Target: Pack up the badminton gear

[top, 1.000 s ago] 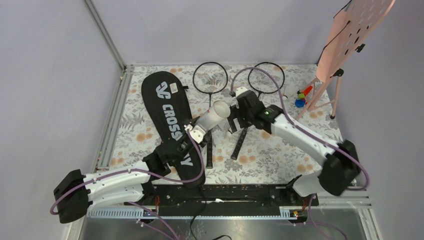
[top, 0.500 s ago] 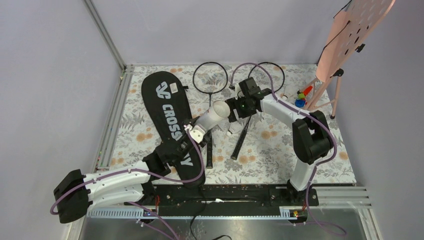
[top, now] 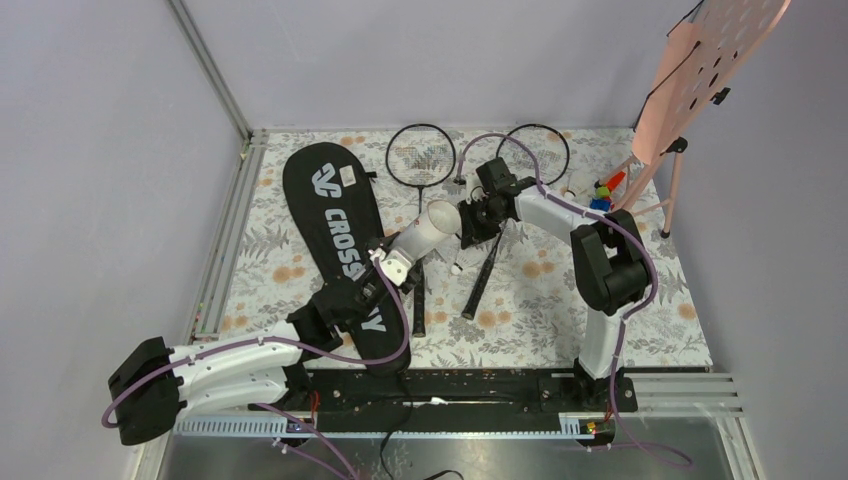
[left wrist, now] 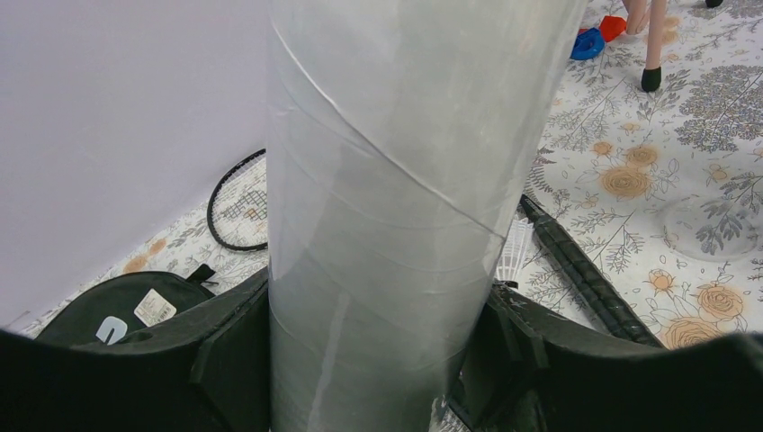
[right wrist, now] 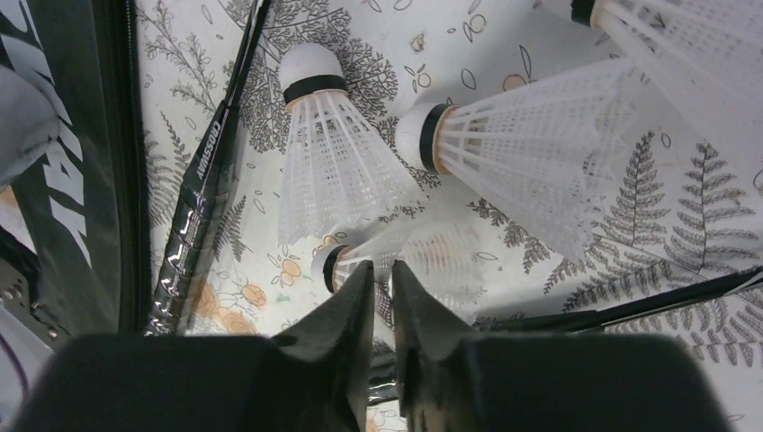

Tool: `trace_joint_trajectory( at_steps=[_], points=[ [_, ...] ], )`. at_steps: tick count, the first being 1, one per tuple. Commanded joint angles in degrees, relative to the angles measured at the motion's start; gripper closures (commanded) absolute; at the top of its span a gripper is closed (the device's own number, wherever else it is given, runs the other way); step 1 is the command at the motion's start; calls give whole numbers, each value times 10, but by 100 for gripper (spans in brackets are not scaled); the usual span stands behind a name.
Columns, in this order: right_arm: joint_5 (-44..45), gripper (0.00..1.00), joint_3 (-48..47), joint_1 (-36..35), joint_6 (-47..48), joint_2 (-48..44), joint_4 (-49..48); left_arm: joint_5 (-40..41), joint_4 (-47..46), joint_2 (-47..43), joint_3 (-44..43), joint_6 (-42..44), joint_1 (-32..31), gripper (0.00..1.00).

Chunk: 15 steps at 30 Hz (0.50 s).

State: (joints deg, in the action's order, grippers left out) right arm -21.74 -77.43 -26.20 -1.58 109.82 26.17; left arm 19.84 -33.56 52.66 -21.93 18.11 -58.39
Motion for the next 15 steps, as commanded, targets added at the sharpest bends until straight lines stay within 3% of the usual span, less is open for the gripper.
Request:
trace_joint_trajectory(
  at_steps=[1, 3, 10, 15],
  points=[
    [-34, 91, -23, 3, -3, -14, 10, 15, 34, 11, 8, -76, -2, 45],
    [-35, 100, -12, 2, -5, -45, 14, 14, 35, 12, 8, -77, -2, 44],
    [-2, 100, 87, 3, -17, -268, 8, -1, 44, 13, 6, -74, -1, 44],
    [61, 100, 220, 3, -49, -518, -153, -50, 55, 13, 7, -63, -1, 44]
  ],
)
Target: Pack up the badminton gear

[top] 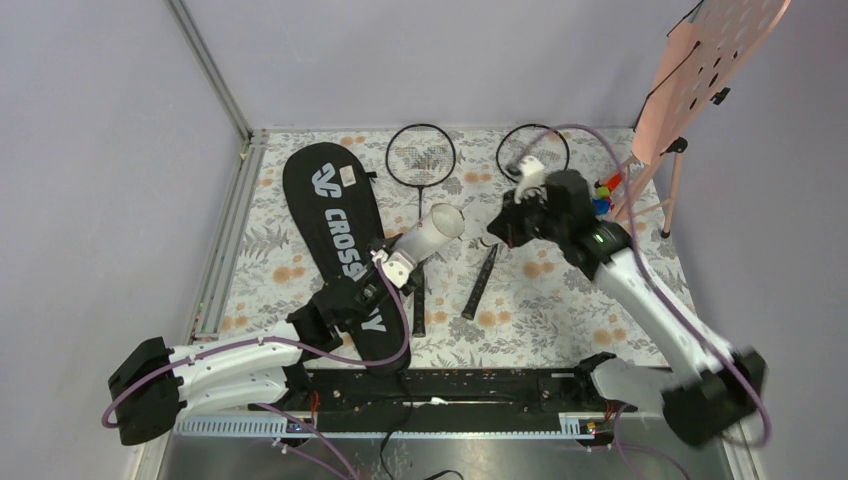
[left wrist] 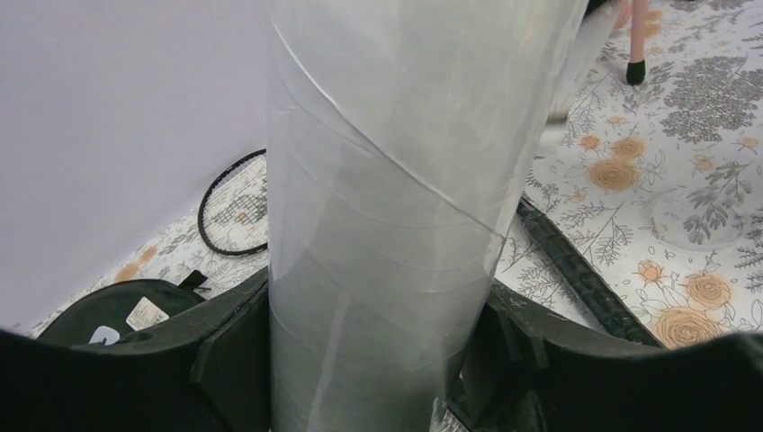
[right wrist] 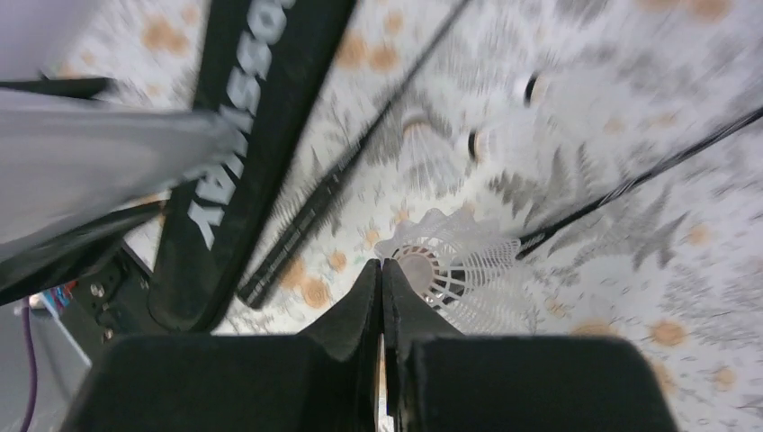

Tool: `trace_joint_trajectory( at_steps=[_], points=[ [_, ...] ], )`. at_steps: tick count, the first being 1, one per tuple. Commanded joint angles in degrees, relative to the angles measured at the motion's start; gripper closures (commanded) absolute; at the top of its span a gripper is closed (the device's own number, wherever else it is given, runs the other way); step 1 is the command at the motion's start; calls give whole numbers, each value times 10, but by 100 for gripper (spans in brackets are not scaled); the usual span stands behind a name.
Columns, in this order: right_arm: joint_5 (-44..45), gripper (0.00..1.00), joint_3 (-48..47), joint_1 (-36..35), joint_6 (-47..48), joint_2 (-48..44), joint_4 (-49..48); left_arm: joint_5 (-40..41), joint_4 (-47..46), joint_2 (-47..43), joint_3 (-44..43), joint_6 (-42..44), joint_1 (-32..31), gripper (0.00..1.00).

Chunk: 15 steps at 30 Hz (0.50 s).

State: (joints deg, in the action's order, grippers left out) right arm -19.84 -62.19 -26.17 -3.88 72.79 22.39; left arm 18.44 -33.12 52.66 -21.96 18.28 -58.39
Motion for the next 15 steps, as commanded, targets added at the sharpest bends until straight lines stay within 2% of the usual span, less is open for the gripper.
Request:
trace_joint_trajectory(
  at_steps=[1, 4, 7, 11, 15],
  points=[
    [34, 100, 84, 2, -34, -193, -145, -39, 52, 14, 7, -63, -2, 44],
    [1, 100, 113, 2, -60, -293, -207, -55, 65, 18, 0, -62, -2, 44],
    [-53, 100, 125, 2, -99, -343, -270, -78, 87, 31, -12, -62, -2, 44],
    [-149, 100, 142, 2, -190, -354, -387, -93, 105, 50, -25, -61, -2, 44],
    [-172, 100, 125, 1, -220, -326, -393, -98, 113, 53, -31, -59, -1, 44]
  ],
)
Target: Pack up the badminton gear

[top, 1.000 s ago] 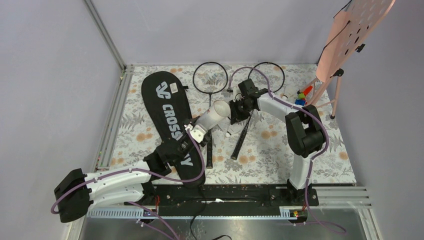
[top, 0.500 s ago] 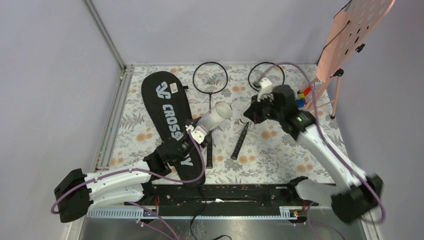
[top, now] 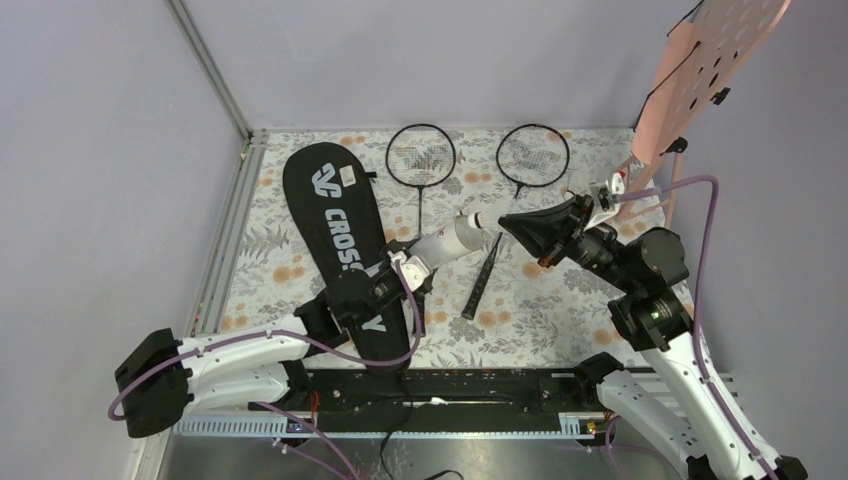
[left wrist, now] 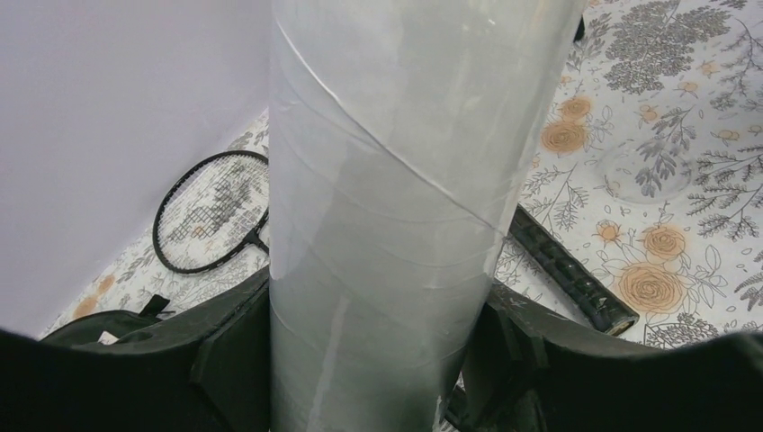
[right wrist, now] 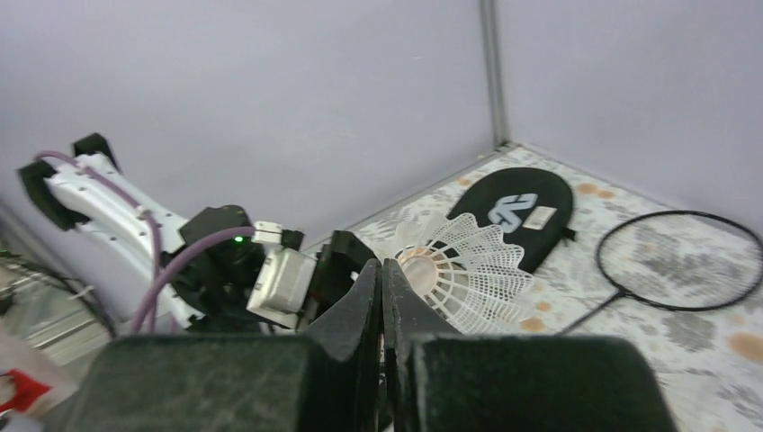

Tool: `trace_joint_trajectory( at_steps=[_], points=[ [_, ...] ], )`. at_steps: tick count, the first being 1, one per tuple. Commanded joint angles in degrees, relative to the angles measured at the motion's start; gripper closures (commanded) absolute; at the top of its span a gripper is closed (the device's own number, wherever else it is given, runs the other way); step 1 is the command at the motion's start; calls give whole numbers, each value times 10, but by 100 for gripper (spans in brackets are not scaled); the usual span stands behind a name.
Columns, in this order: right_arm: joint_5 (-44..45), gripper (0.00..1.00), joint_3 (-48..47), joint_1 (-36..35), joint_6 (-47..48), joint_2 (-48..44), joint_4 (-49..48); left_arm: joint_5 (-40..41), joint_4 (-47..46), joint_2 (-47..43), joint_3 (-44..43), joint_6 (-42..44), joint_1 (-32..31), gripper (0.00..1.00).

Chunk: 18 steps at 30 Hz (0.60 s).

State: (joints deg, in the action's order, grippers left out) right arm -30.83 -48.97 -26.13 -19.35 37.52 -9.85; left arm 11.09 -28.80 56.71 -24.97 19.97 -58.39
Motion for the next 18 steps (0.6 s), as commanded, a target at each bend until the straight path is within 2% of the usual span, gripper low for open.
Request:
trace_joint_trajectory(
  at_steps=[1, 18],
  points=[
    [-65, 100, -6, 0, -69, 32, -70, -25, 73, 11, -1, -76, -1, 44],
    [-40, 100, 34, -4, -56, -10, 4, -45, 78, -8, 8, -72, -2, 44]
  ],
)
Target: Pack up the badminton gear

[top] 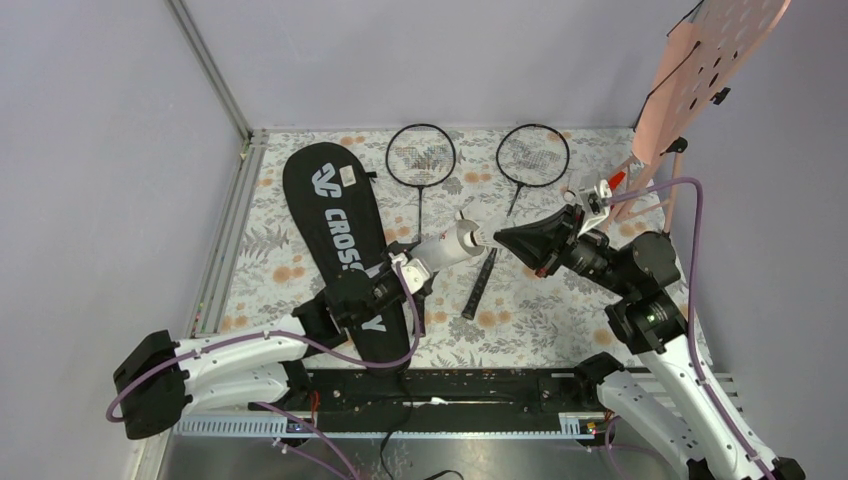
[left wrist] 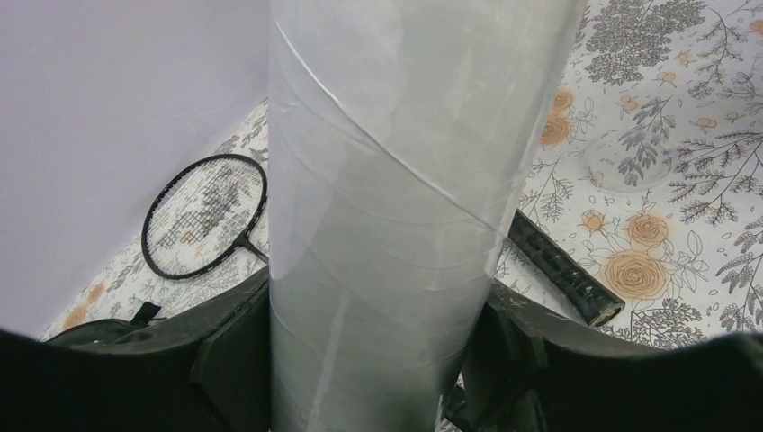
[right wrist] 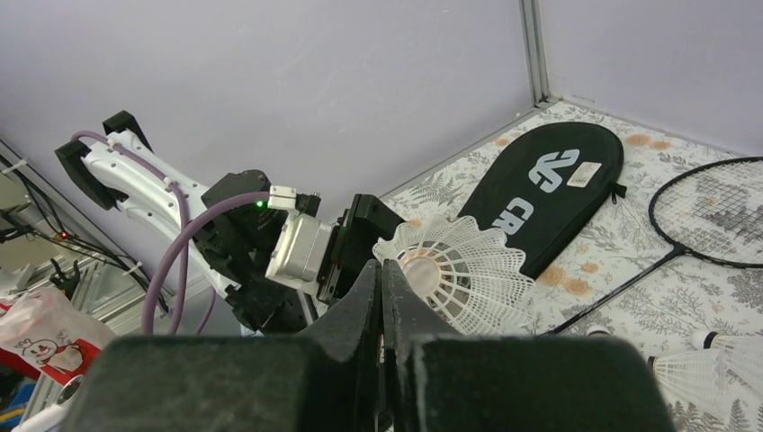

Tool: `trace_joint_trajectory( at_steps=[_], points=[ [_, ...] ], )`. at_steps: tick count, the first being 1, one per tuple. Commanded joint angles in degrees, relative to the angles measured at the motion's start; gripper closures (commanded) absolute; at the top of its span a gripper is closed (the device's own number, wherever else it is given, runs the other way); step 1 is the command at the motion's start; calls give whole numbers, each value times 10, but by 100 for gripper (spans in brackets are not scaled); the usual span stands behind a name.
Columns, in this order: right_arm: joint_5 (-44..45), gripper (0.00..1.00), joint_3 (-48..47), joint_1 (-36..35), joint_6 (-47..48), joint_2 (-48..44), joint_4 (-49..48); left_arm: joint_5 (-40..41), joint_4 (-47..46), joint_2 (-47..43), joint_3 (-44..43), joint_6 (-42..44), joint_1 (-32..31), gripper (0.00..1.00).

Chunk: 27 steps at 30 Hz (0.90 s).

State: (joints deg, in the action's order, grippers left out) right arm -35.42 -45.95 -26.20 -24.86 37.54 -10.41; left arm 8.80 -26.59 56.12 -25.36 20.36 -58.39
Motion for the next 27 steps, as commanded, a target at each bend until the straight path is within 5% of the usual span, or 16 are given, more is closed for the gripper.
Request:
trace_joint_trajectory(
  at_steps=[1, 9, 27],
  points=[
    [7, 100, 4, -3, -5, -6, 13, -30, 59, -4, 12, -74, -2, 43],
    [-50, 100, 21, -18, -84, 75, -53, -96, 83, -12, 13, -60, -3, 43],
    [77, 100, 3, -124, -45, 141, 28, -112, 72, -25, 21, -60, -2, 43]
  ],
)
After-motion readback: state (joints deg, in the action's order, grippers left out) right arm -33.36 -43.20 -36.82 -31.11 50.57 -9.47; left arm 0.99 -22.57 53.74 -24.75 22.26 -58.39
